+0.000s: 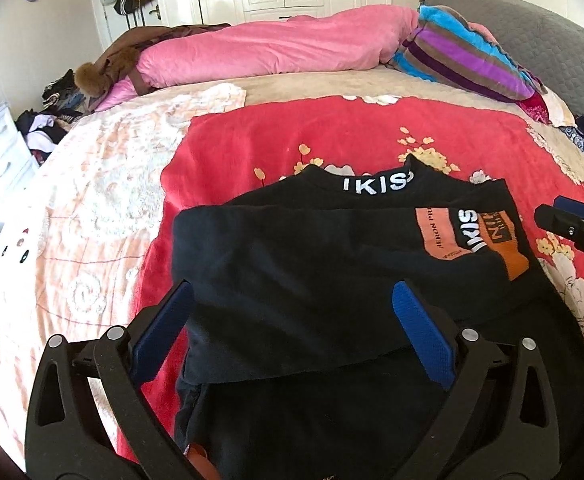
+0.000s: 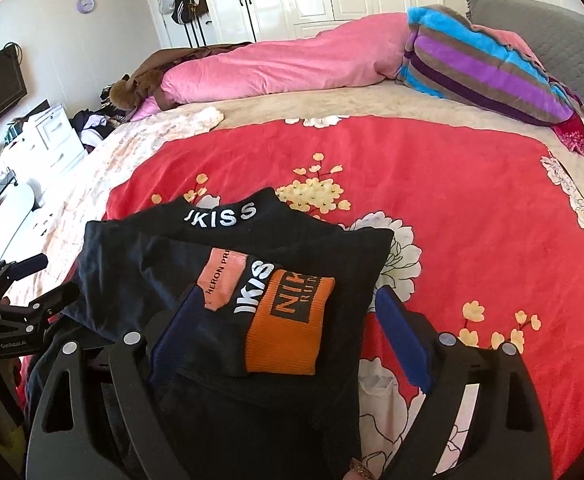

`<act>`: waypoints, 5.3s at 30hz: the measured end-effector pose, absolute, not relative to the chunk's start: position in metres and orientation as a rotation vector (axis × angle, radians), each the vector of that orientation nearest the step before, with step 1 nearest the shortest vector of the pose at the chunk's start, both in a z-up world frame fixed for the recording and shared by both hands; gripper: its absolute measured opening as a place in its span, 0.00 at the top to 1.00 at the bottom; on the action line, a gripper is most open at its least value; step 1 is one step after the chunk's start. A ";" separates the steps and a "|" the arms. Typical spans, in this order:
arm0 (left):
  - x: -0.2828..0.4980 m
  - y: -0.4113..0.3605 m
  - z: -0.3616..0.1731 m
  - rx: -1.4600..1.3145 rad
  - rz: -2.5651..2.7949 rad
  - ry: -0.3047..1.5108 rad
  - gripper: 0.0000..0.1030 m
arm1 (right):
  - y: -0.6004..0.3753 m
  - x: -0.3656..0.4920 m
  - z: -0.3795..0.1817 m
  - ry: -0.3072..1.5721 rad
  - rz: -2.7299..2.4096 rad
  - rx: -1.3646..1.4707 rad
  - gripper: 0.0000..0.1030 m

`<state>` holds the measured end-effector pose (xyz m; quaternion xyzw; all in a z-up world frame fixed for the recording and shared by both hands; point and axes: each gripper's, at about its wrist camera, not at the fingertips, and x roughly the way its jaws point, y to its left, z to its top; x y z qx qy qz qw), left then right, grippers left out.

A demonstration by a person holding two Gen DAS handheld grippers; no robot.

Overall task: Fold small clothes
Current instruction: 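Move both open tools down to the hem of the black sweatshirt, then close both tools on the sweatshirt hem, then fold the held hem up over the body toward the collar with both tools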

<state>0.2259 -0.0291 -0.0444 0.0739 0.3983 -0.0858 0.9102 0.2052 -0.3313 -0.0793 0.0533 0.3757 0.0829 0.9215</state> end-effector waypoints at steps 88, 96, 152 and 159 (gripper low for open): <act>0.055 0.092 -0.047 0.037 0.026 1.109 0.09 | -0.324 -0.006 -0.113 1.165 0.033 0.106 0.04; 0.050 0.081 -0.067 0.073 -0.007 1.177 0.09 | -0.312 0.005 -0.139 1.282 0.003 0.010 0.04; 0.087 0.085 -0.004 -0.206 -0.167 0.966 0.98 | -0.373 0.040 -0.061 0.956 0.363 0.372 0.89; 0.134 0.085 0.005 -0.306 -0.131 0.906 0.98 | -0.383 0.090 -0.047 0.880 0.338 0.354 0.89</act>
